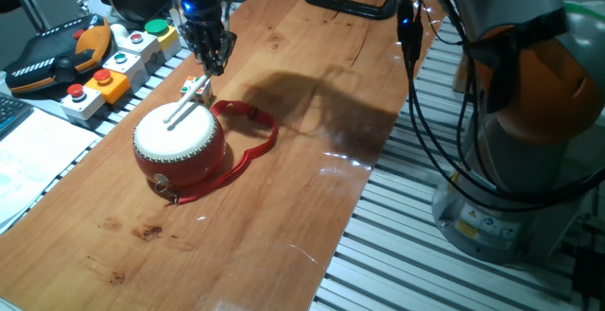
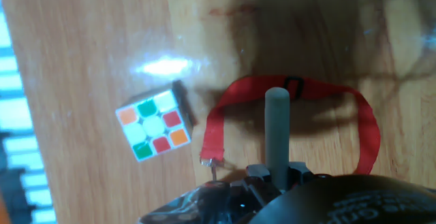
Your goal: Play the drum
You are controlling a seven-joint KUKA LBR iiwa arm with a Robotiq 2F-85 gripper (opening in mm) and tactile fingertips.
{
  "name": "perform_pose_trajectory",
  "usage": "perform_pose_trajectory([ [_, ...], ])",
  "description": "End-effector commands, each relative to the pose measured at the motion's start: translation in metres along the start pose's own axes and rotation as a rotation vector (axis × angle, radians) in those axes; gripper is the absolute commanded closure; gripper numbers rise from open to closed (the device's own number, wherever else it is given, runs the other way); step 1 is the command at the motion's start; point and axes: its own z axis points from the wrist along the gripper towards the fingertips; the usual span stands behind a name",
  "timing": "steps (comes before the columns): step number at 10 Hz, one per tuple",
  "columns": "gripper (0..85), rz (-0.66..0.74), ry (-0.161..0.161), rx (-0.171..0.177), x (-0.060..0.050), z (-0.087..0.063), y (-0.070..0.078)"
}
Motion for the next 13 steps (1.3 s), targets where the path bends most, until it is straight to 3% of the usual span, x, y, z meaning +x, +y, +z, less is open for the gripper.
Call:
perform_pose_trajectory([
  [1, 84.3, -0.007, -0.001, 0.001, 0.0002, 0.0000, 0.0003],
  [2, 84.3, -0.005, 0.001, 0.001, 0.0010, 0.0009, 0.0001],
  [3, 84.3, -0.012, -0.017, -0.005, 0.0015, 0.0008, -0.0006],
  [6, 84.3, -0.095, -0.157, -0.038, -0.0021, -0.0028, 0.0004],
  [7, 84.3, -0.094, -0.163, -0.046, -0.0022, -0.0031, 0.0002],
  [8, 84.3, -0.071, -0.138, -0.049, -0.0017, -0.0025, 0.0001],
  [9, 84.3, -0.054, -0.096, -0.031, -0.0007, -0.0011, 0.0000],
  [11, 84.3, -0.005, 0.063, 0.039, 0.0003, 0.0040, 0.0015],
  [13, 84.3, 0.006, 0.122, 0.071, 0.0031, 0.0068, 0.0010],
])
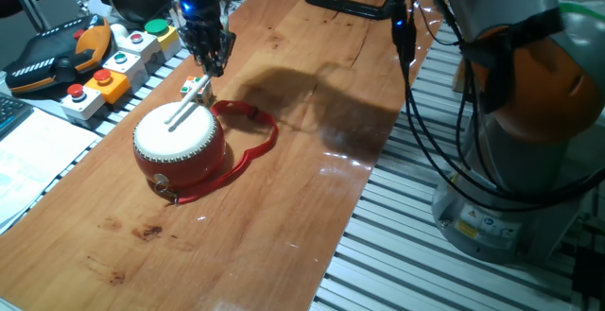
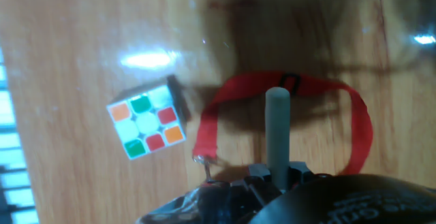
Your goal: Play the drum
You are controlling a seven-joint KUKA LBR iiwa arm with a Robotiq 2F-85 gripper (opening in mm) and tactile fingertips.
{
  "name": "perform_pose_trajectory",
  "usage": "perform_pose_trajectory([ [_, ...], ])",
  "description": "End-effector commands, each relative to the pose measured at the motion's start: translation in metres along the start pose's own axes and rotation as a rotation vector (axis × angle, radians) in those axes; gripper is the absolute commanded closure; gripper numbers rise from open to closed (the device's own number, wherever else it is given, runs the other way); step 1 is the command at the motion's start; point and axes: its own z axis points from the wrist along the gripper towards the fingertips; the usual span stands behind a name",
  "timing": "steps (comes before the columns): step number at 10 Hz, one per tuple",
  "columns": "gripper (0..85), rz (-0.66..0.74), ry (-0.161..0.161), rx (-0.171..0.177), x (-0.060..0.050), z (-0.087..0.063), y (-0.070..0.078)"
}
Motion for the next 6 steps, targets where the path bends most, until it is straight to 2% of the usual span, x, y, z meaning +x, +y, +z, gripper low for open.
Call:
perform_pose_trajectory([
  [1, 84.3, -0.016, 0.089, 0.003, -0.0002, -0.0010, 0.0000],
  [2, 84.3, -0.024, 0.072, -0.008, -0.0007, -0.0021, 0.0000],
  [4, 84.3, -0.043, -0.034, -0.048, -0.0031, -0.0037, 0.0013],
  [6, 84.3, -0.052, -0.106, -0.084, -0.0047, -0.0056, 0.0020],
])
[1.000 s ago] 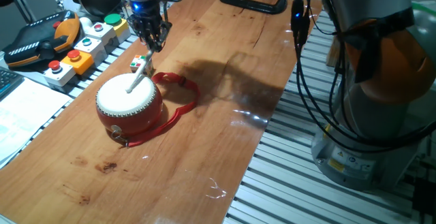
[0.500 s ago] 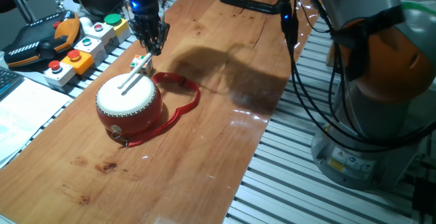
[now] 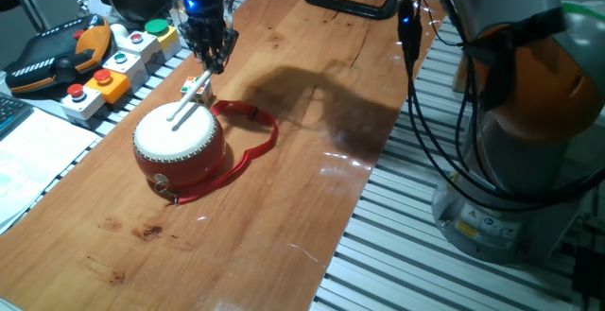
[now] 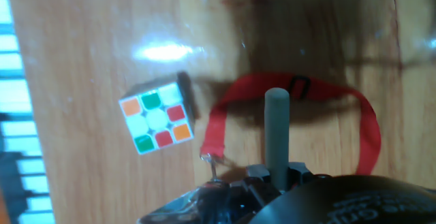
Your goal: Play the drum
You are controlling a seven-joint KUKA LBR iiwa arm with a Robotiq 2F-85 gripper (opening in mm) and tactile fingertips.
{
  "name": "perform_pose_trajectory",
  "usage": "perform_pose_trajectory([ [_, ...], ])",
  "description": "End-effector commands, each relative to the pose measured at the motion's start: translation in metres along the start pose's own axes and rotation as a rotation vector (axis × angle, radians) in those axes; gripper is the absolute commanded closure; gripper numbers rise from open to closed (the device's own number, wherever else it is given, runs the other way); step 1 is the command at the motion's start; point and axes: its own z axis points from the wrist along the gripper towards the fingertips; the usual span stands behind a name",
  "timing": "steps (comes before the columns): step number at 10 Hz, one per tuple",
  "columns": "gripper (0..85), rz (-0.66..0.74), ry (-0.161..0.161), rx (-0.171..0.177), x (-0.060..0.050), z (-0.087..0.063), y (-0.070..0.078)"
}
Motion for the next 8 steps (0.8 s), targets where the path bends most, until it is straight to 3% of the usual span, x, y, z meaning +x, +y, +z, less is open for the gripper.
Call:
perform_pose_trajectory([
  [1, 84.3, 0.001, -0.071, -0.016, -0.0002, -0.0008, 0.0001],
  [3, 84.3, -0.030, -0.167, -0.060, -0.0016, -0.0023, 0.0003],
  [4, 84.3, -0.033, -0.179, -0.076, -0.0018, -0.0024, 0.0006],
  [5, 84.3, -0.029, -0.176, -0.070, -0.0015, -0.0023, 0.0005],
  [6, 84.3, -0.015, -0.105, -0.015, -0.0020, -0.0027, 0.0007],
  [7, 84.3, 0.027, 0.041, 0.041, -0.0025, -0.0024, 0.0012],
  [8, 84.3, 0.055, 0.134, 0.072, -0.0014, -0.0016, 0.0007],
])
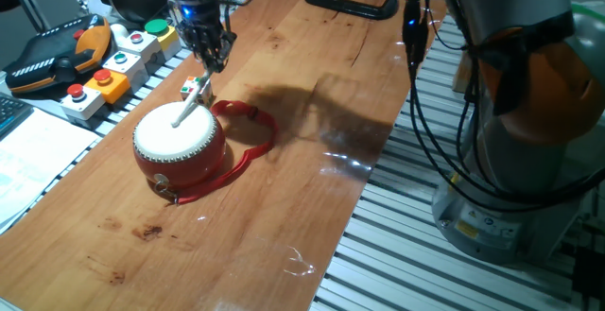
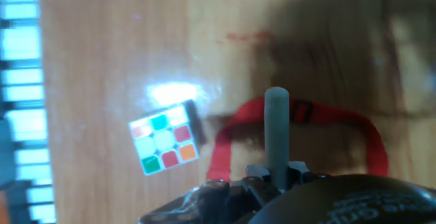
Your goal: Play the drum
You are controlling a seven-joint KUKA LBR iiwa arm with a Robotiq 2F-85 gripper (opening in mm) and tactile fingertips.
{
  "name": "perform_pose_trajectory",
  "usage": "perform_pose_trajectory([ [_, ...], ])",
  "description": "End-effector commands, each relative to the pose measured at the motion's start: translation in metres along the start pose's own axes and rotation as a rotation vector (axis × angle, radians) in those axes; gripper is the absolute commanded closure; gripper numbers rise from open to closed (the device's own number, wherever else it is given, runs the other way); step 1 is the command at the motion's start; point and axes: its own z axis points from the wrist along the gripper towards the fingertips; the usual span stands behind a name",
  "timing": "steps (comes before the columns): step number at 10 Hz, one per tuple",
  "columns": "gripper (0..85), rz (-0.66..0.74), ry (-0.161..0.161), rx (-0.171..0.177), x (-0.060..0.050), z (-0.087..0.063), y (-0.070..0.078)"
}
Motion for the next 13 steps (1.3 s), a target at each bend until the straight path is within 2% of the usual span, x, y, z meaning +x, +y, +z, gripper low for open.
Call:
perform_pose_trajectory([
  [1, 84.3, -0.003, 0.249, 0.076, 0.0019, 0.0005, -0.0013],
  [3, 84.3, 0.000, 0.307, 0.094, 0.0056, 0.0034, -0.0022],
  [5, 84.3, -0.003, 0.319, 0.096, 0.0064, 0.0035, -0.0027],
  [6, 84.3, -0.006, 0.305, 0.085, 0.0065, 0.0034, -0.0029],
  [7, 84.3, -0.017, 0.249, 0.062, 0.0055, 0.0032, -0.0025],
  [11, 84.3, -0.048, -0.011, -0.058, 0.0006, 0.0001, -0.0001],
  [13, 84.3, -0.048, -0.088, -0.102, 0.0005, -0.0002, -0.0002],
])
